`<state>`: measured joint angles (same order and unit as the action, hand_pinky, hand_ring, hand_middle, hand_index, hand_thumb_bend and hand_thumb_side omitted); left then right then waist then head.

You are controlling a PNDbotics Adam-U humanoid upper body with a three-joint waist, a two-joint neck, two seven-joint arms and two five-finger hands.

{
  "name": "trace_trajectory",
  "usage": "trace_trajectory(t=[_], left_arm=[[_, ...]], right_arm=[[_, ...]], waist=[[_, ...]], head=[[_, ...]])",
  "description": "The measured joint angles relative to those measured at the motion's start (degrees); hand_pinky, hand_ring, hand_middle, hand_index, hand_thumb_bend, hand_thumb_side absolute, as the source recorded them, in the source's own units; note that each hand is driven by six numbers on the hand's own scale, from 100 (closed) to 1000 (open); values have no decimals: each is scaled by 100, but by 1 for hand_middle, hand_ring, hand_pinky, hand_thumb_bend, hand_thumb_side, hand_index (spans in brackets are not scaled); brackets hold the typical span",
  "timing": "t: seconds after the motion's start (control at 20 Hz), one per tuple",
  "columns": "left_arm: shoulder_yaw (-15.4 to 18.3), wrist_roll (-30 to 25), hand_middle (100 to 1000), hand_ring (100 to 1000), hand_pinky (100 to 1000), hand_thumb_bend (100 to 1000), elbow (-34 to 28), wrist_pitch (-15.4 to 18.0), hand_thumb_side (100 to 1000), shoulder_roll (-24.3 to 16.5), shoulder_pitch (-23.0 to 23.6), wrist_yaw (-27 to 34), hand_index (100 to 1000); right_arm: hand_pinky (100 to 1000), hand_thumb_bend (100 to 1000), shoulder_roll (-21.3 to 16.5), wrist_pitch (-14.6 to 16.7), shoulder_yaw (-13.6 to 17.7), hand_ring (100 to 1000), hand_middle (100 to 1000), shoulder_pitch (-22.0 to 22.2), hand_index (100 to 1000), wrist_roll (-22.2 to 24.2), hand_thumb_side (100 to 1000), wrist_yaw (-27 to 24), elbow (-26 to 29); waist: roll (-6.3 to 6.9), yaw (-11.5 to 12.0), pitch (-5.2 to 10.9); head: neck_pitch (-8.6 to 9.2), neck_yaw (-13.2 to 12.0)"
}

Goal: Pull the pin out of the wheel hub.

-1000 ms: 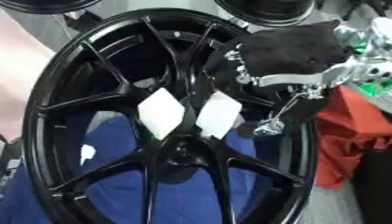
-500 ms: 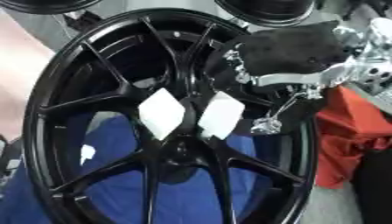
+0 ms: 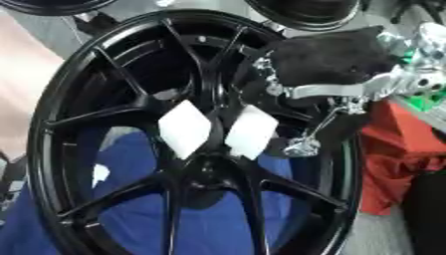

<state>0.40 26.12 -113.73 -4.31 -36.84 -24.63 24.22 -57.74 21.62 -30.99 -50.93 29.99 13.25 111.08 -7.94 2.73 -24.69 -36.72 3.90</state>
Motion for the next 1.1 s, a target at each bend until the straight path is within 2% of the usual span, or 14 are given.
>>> trace_trajectory(t=[0.2,0.7,1.1], left_arm=[[10,11,547,598,827,100,0,-10,701,0,6,1,672],[18,23,546,598,828,100,0,-22,700,1,38,22,672],[22,36,546,599,829,100,0,-32,696,8,74,55,672]], right_arm=[[861,100,0,-10,-7,665,502,0,606,-100,100,-25,0],[860,100,0,13,-7,628,461,-24,573,-298,100,-31,-2],[864,100,-2,35,-3,627,481,-12,545,-466,100,-31,-38]], waist=[[0,-15,0],[0,-26,5],[1,-33,195]], head=[[0,-1],[0,5],[-34,5]])
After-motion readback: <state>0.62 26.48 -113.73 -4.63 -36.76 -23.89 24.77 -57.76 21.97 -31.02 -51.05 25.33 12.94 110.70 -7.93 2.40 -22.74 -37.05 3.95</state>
